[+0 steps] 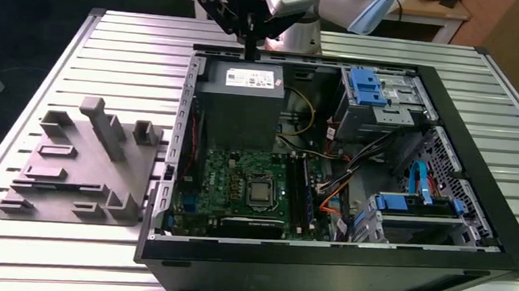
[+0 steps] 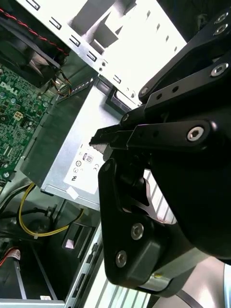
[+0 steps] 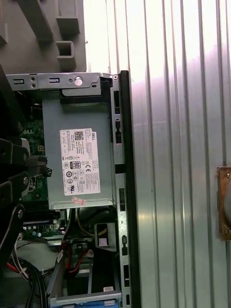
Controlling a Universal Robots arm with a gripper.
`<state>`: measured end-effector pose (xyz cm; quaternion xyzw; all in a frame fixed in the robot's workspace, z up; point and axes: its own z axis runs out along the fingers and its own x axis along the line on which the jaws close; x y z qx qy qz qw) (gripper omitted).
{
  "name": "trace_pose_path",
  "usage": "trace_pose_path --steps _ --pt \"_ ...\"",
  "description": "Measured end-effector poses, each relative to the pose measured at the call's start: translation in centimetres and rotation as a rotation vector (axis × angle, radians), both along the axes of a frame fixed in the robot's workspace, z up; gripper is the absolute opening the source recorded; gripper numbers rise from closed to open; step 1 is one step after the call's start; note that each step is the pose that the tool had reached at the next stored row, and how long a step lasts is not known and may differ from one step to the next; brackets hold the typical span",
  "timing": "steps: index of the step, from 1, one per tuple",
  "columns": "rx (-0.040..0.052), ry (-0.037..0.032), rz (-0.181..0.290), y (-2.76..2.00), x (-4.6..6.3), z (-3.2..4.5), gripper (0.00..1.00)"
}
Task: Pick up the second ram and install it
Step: 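Reach for the second ram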
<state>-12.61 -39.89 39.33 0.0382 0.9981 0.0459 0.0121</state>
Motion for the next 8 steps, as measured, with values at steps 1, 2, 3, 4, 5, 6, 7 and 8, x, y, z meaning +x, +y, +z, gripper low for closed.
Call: trace_pose_path --steps 1,2,3,4,5,6,7,8 --pt "0.0000 0.0000 0.000 0.00 -0.05 0.00 0.07" --pt "0.0001 0.0000 0.000 -0.01 -0.13 -0.01 0.07" --pt "0.0000 0.0000 0.000 -0.01 -0.23 -0.01 0.07" --pt "0.0000 0.0000 0.000 0.00 -0.33 -0.02 0.07" --pt "-0.0001 0.0001 0.000 0.00 -0.44 -0.02 0.07" --pt "-0.0001 0.0000 0.000 -0.01 -0.57 -0.03 0.07" --pt "-0.0001 0.0001 0.000 0.00 -0.71 -0.04 0.07" --pt "0.0000 0.0000 0.000 0.00 -0.84 -0.05 0.07"
